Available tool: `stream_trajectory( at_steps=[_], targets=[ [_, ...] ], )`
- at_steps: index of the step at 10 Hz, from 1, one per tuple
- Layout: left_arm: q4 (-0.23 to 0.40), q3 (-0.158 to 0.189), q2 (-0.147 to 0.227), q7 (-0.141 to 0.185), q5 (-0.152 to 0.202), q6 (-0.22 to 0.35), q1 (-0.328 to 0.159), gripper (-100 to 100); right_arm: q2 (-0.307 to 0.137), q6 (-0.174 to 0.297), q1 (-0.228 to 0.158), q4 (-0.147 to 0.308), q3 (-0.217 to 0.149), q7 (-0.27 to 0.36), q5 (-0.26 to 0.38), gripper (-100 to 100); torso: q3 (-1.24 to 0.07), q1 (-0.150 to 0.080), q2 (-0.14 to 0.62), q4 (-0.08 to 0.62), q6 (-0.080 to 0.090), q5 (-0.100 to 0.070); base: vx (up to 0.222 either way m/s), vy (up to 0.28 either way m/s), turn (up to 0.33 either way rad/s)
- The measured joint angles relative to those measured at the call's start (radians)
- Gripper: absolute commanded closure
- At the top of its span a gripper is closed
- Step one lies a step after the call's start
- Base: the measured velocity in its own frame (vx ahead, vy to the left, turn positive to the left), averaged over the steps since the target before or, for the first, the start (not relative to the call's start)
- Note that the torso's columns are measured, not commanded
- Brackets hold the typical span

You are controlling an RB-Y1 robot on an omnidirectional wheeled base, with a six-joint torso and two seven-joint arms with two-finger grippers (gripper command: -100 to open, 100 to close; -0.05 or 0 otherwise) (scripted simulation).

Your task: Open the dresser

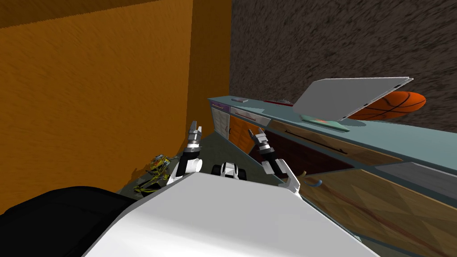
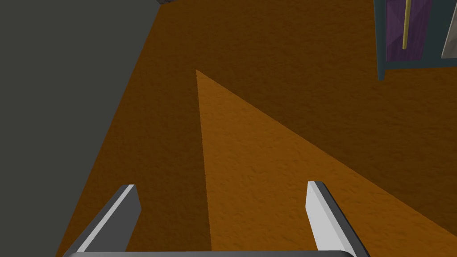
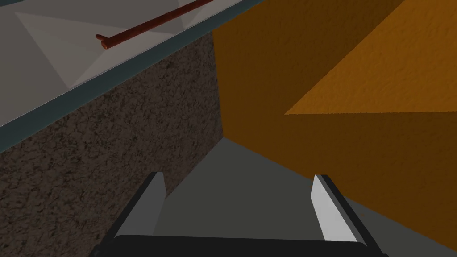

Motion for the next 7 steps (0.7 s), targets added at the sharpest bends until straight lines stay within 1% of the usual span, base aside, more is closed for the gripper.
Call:
stream_trajectory(
  at_steps=[3, 4, 5, 6, 7],
  targets=[
    [0.000, 0.000, 0.000, 0.000, 0.000, 0.000, 0.000, 0, -0.026, 0.037, -0.027, 0.020, 0.009, 0.072, 0.033, -100, 0.001, 0.000, 0.001, 0.000, 0.000, 0.000, 0.032, 0.005, 0.006],
    [0.000, 0.000, 0.000, 0.000, 0.000, 0.000, 0.000, 0, -0.043, 0.053, -0.039, 0.027, 0.011, 0.096, 0.045, -100, 0.001, 0.000, 0.001, 0.000, 0.000, 0.000, 0.022, 0.004, 0.005],
    [0.000, 0.000, 0.000, 0.000, 0.000, 0.000, 0.000, 0, -0.048, 0.064, -0.050, 0.036, 0.015, 0.115, 0.054, -100, 0.001, 0.000, 0.001, 0.000, 0.000, 0.000, 0.025, 0.001, 0.010],
    [0.000, 0.000, 0.000, 0.000, 0.000, 0.000, 0.000, 0, -0.063, 0.076, -0.062, 0.047, 0.017, 0.140, 0.068, -100, 0.000, 0.000, 0.001, 0.000, 0.000, 0.000, 0.025, 0.003, 0.005],
    [0.000, 0.000, 0.000, 0.000, 0.000, 0.000, 0.000, 0, -0.068, 0.084, -0.067, 0.054, 0.019, 0.159, 0.076, -100, 0.000, 0.000, 0.001, 0.000, 0.000, 0.000, 0.033, 0.001, 0.008]
  ],
)
